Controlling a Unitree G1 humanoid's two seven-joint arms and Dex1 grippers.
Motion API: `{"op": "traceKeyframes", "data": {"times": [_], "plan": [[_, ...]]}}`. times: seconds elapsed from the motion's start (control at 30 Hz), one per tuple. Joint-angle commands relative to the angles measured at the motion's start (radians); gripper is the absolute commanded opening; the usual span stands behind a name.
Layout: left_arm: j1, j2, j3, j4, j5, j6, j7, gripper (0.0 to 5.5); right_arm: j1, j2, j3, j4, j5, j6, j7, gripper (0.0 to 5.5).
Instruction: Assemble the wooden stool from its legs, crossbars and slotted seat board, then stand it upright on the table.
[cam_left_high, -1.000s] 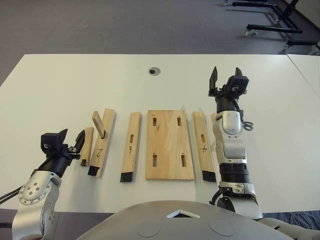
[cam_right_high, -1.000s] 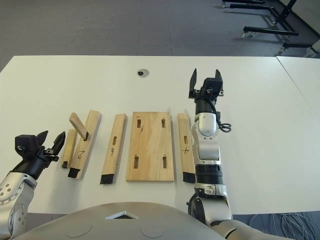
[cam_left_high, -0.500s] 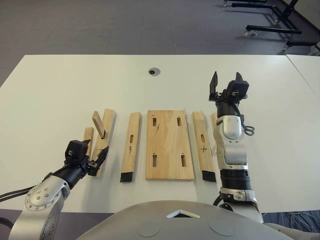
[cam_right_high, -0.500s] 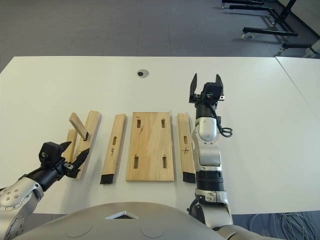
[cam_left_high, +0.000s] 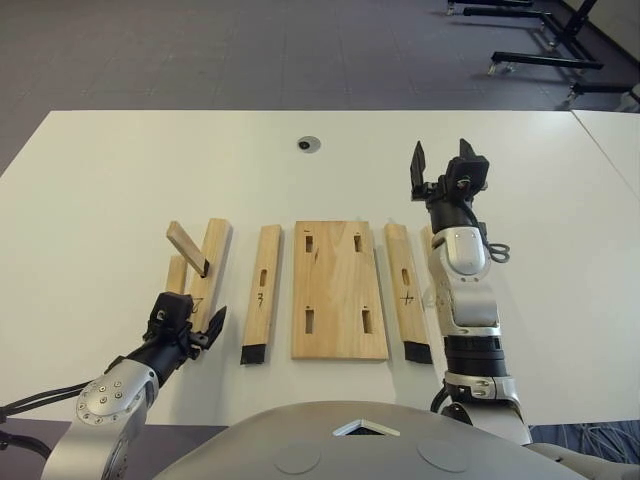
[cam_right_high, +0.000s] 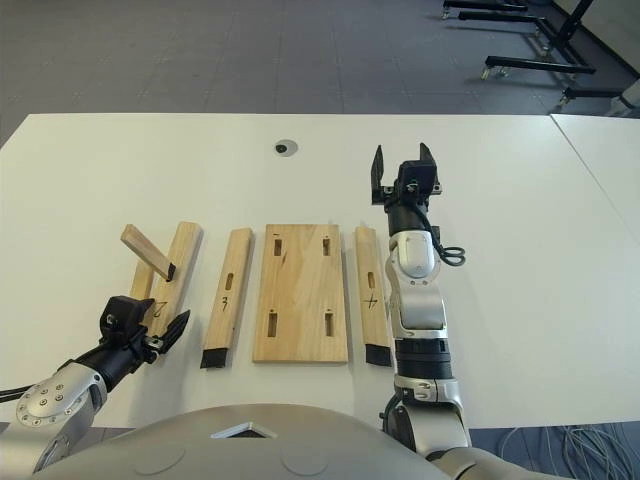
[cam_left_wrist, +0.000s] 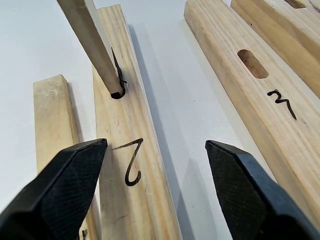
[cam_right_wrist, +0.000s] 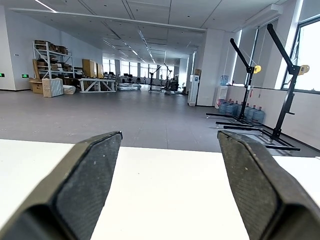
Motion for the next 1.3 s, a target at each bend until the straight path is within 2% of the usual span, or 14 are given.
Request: {"op": "traceKeyframes", "data": {"times": [0.03,0.17,0.23,0.47,0.67,0.87,1.17,1.3], "plan": [[-0.013,0.003,-0.011,0.064,0.026,-0.005,0.003,3.62,-0.024,0.008,-0.005,-0.010,0.005,0.005,-0.008,3.54],[-0.025,-0.002,-0.013,0.099,0.024,-0.010,-0.002,3.25,-0.027,0.012,-0.001,-0.006,0.004,0.002,-0.011,3.54],[-0.034,-0.013,-0.004,0.107,0.015,-0.020,0.000,2.84,-0.026,0.012,0.000,-0.004,0.004,0.000,-0.011,3.54],[-0.072,-0.077,0.044,0.075,-0.017,-0.153,0.011,2.84,-0.026,0.021,-0.001,0.002,0.002,-0.004,-0.023,3.54],[-0.081,-0.053,0.040,0.082,0.015,-0.164,0.004,2.84,-0.015,0.034,0.000,0.004,-0.001,-0.012,-0.036,3.54],[-0.093,0.006,0.001,0.091,0.068,-0.096,-0.016,2.84,-0.016,0.047,-0.003,0.005,0.011,-0.007,-0.043,3.54],[-0.172,0.044,-0.025,0.096,0.039,0.085,-0.054,2.84,-0.052,0.079,-0.043,-0.010,0.082,0.037,-0.059,3.54],[-0.189,0.048,-0.022,0.076,0.030,0.138,-0.061,2.28,-0.070,0.093,-0.092,-0.009,0.138,0.072,-0.077,3.54]]}}
